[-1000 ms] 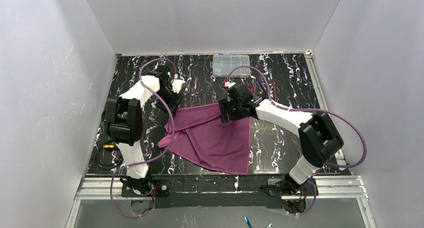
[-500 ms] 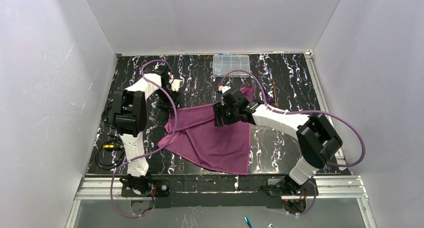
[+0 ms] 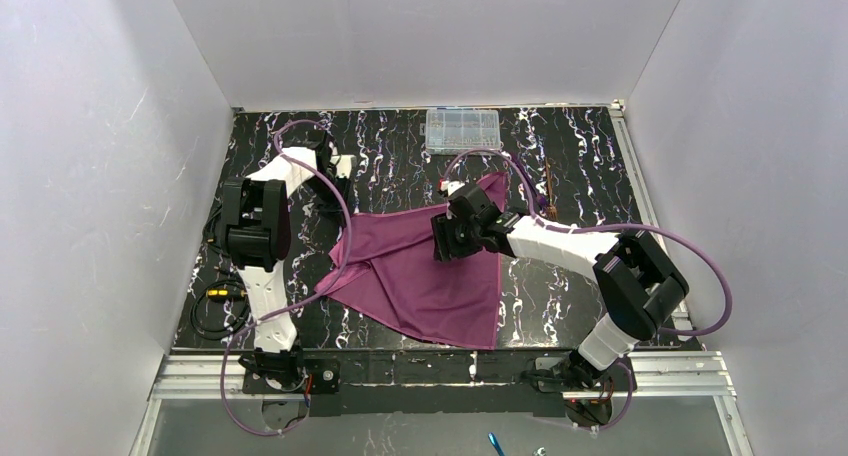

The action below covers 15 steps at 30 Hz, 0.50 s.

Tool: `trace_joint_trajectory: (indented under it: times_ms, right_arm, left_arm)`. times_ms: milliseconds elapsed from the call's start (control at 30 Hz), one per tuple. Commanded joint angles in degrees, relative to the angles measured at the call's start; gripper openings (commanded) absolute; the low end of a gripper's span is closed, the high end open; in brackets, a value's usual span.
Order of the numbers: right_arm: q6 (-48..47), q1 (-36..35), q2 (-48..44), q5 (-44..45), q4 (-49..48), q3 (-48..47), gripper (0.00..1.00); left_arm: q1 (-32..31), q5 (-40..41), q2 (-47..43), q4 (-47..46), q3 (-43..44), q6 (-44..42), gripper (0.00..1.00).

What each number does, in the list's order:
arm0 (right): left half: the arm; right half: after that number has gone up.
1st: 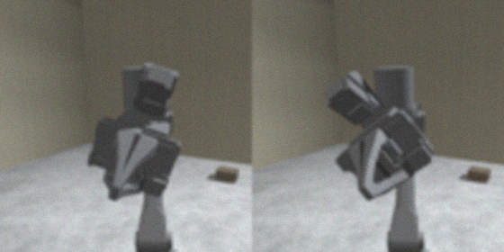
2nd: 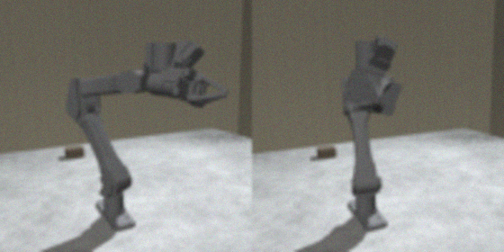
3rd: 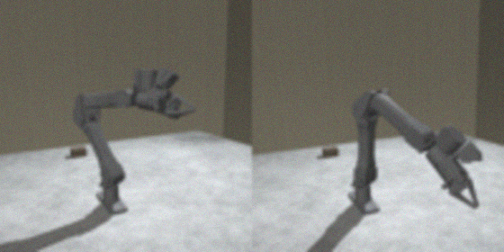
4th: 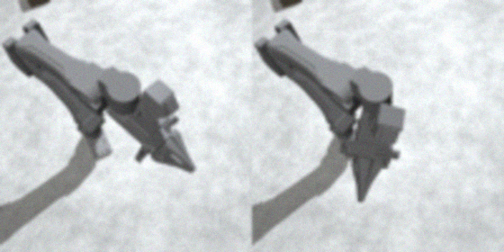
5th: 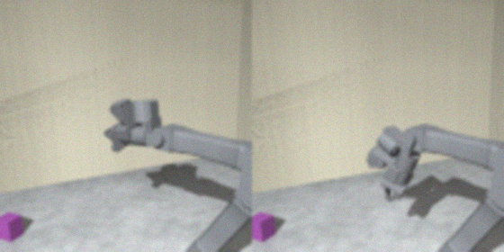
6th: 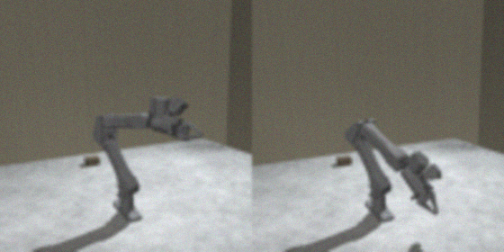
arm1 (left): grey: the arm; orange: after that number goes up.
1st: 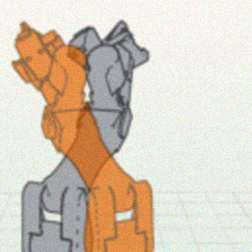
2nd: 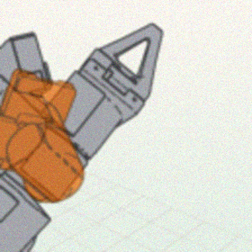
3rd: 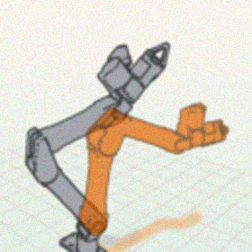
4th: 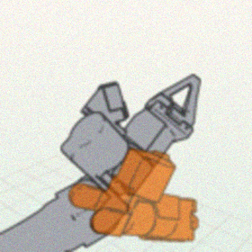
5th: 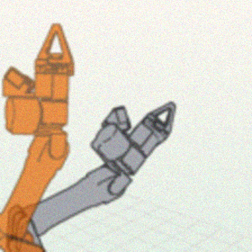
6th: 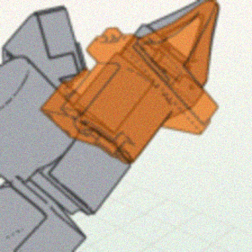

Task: Fold the napkin into a case and place the utensils inside
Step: Smooth out the napkin at the center of the board.

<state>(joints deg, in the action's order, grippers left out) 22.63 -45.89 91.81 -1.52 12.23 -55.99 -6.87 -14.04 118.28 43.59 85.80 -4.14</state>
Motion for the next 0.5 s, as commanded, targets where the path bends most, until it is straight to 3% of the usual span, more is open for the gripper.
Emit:
trace_joint_trajectory:
  times_ms: [0,200,467]
  right_arm:
    - [0.50,-0.33,-2.32,-0.18,-1.76,0.86,0.60]
    - [0.57,-0.34,-1.62,-0.25,-2.53,2.74,0.59]
    - [0.38,-0.31,0.05,-0.28,-4.73,5.25,0.57]
  left_arm:
    - [-0.29,-0.60,-3.07,-2.62,-1.54,-0.09,0.02]
    - [-0.25,-1.00,-5.37,-5.75,-2.12,-0.03,0.00]
    - [-0.25,-0.26,-5.51,-7.12,7.87,-2.14,0.00]
